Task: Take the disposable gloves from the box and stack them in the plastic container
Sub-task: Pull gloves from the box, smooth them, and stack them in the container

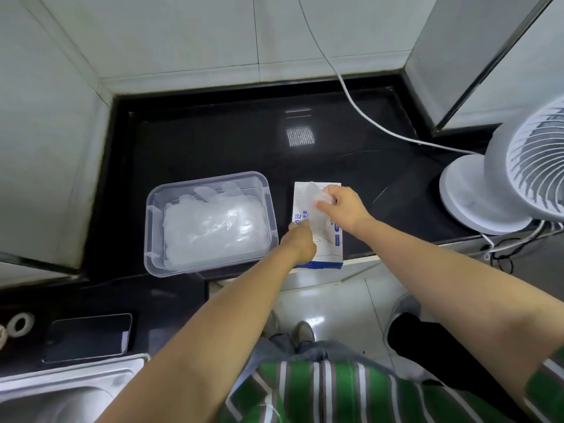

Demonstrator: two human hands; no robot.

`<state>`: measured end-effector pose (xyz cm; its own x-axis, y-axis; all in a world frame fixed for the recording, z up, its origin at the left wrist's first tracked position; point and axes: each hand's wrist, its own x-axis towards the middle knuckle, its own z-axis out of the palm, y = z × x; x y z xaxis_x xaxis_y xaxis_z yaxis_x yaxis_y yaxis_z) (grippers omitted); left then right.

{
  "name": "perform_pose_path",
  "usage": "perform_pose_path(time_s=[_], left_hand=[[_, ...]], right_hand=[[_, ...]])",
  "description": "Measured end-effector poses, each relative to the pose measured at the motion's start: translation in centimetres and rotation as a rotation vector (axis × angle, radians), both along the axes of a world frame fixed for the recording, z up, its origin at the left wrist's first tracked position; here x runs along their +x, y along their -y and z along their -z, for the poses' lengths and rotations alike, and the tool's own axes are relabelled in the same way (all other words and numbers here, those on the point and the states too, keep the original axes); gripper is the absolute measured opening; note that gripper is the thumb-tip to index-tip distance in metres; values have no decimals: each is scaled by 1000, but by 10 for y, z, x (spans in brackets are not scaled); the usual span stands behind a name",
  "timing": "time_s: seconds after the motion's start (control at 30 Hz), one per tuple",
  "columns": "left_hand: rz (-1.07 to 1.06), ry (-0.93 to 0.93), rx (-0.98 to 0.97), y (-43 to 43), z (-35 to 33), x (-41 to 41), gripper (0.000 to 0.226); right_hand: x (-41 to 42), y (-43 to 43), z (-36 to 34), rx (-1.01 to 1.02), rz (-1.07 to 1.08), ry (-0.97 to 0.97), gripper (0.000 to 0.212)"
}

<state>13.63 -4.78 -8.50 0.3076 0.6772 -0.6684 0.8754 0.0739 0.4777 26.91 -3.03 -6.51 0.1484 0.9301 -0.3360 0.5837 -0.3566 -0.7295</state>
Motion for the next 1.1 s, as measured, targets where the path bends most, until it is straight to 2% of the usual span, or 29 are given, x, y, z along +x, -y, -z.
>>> perform_pose_path(time_s=[0.13,0.27,0.37,0.47,0.57,0.6,0.63,0.7,0.8,0.87,0.93,1.0,1.07,1.1], left_hand=[[-14,17,0,3,-1,1,68],[-72,78,-42,4,-8,-3,55],[-315,343,-150,2,-27,1,34],[-513,604,-21,-9,-48,7,21],[-786,835,-53,-19,-71,0,48],[-837,846,-43,-22,-77,-5,55],[-856,772,12,-28,-78,-8,56],[-882,566,202,-36,-78,-23,41],[-912,534,312,-43,-70,-52,29],[-772,486,376,-43,-64,-74,5],[-609,454,442,-42,-62,-92,16],[-621,455,400,-41,-65,-103,16],[-802,475,272,-39,-66,-112,32],[-943,586,169,-37,-69,-116,43]], right_hand=[[2,-7,-15,251,172,-2,13],[4,-12,-32,313,329,-209,23],[1,-16,-37,274,274,-226,21],[-4,-15,-32,224,184,-253,20],[-11,-12,-26,186,189,-378,14],[-15,-10,-26,156,214,-431,20],[-17,-10,-26,136,219,-480,29],[-23,-10,-25,114,189,-545,46],[-32,-14,-28,18,100,-665,42],[-38,-17,-33,-77,69,-712,47],[-44,-20,-36,-108,51,-721,39],[-51,-21,-37,-98,36,-729,23],[-58,-23,-39,-61,43,-773,16],[-62,-24,-38,-34,45,-785,17]])
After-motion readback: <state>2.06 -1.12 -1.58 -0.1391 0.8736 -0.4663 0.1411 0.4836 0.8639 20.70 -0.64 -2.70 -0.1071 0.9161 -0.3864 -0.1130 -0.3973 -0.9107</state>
